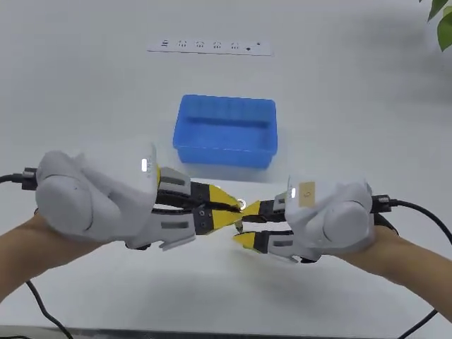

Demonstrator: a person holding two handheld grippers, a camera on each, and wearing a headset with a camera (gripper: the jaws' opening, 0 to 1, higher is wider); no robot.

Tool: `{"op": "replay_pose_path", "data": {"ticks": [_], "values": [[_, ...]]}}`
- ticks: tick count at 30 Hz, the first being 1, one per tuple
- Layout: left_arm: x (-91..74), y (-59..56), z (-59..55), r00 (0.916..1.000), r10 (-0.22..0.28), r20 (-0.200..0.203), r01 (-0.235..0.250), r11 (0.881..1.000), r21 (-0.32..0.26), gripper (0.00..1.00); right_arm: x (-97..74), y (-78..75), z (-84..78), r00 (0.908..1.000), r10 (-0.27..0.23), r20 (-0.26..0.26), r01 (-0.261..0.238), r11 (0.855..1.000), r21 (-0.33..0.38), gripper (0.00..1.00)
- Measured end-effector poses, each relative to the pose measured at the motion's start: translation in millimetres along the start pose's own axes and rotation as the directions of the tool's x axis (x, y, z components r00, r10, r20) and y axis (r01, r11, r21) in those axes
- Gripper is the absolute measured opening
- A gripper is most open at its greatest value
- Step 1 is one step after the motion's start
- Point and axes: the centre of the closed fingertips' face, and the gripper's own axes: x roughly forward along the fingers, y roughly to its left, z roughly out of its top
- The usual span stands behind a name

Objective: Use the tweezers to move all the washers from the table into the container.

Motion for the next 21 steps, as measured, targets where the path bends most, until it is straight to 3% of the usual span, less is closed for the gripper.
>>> {"op": "replay_pose_path", "data": {"ticks": [5,13,17,21], "values": [[-1.9,5.1,-1.1,0.9999,0.009,-0.005,-0.009,1.0,0.005,0.05,-1.0,-3.3,-2.7,1.0,-0.006,0.008,0.005,1.0,0.025,0.23],[-3.9,26.3,-8.2,0.9991,0.041,-0.012,-0.041,0.999,-0.004,0.05,-0.5,-9.1,-4.0,0.9997,-0.014,0.017,0.013,0.998,0.059,0.3],[-3.7,30.3,-11.0,0.9992,0.036,-0.019,-0.036,0.999,-0.005,0.05,-0.5,-9.0,-7.1,0.9998,-0.011,0.014,0.01,0.998,0.068,0.37],[-3.1,31.6,-14.0,0.9994,0.028,-0.019,-0.028,1.0,-0.012,0.05,-2.1,-9.0,-11.5,0.9999,-0.008,0.011,0.007,0.997,0.081,0.37]]}}
